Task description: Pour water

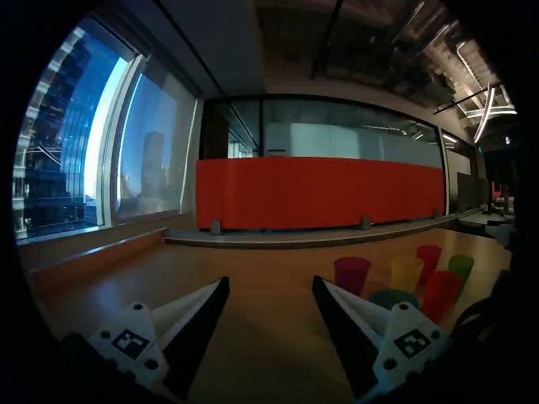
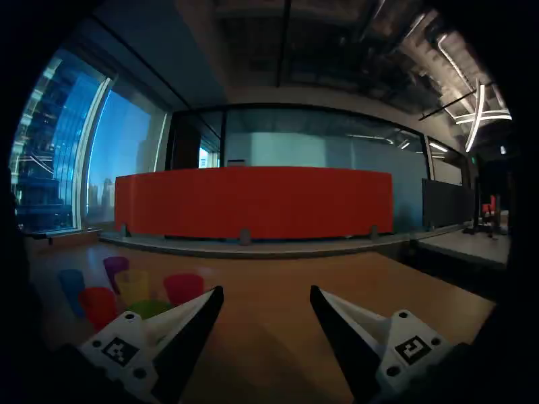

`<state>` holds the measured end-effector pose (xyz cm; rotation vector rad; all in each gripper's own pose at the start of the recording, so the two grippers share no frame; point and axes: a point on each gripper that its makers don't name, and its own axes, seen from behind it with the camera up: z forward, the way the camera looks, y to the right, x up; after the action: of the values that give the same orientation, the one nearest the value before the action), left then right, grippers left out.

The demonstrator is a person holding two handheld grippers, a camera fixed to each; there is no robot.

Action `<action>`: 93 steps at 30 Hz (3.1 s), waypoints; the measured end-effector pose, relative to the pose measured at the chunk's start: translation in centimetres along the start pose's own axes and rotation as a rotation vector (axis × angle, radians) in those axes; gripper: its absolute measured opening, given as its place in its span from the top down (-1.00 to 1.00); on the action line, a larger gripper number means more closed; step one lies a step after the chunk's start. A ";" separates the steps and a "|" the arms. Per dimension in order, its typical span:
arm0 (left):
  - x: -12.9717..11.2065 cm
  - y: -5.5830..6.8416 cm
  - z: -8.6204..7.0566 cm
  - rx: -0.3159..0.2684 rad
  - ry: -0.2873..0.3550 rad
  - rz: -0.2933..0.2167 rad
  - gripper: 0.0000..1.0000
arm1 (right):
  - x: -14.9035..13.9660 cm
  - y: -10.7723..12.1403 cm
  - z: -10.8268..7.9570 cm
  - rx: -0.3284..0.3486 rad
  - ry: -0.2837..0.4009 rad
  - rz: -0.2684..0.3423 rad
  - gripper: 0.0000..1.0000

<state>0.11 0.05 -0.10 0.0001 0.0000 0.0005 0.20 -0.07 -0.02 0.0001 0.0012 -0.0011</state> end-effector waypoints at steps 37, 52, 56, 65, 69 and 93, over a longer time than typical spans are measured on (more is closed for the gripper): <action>12.3 -1.7 1.4 -0.027 -0.019 -0.022 -0.83 | 12.4 0.0 0.9 0.029 -0.021 -0.006 -0.99; 18.5 -1.0 2.5 -0.093 -0.015 -0.016 -0.82 | 18.8 -0.6 1.6 0.074 -0.022 0.058 -0.98; 18.7 -0.9 2.6 -0.112 -0.024 0.007 -0.82 | 18.5 -0.8 1.7 0.093 -0.034 0.069 -0.99; 19.2 2.3 2.2 -0.266 -0.025 0.046 -0.82 | 18.1 -2.3 1.6 0.203 -0.056 0.064 -0.98; 19.5 3.8 1.8 -0.332 -0.021 0.046 -0.83 | 18.4 -3.9 1.1 0.284 -0.058 0.053 -0.98; 19.0 9.4 -0.7 -0.604 -0.077 0.015 -0.83 | 19.8 -11.2 -2.7 0.618 -0.090 -0.053 -0.98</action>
<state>19.06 9.48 -0.84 -0.6042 -0.0774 0.0158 20.00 -11.33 -2.78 0.6184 -0.0889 -0.0547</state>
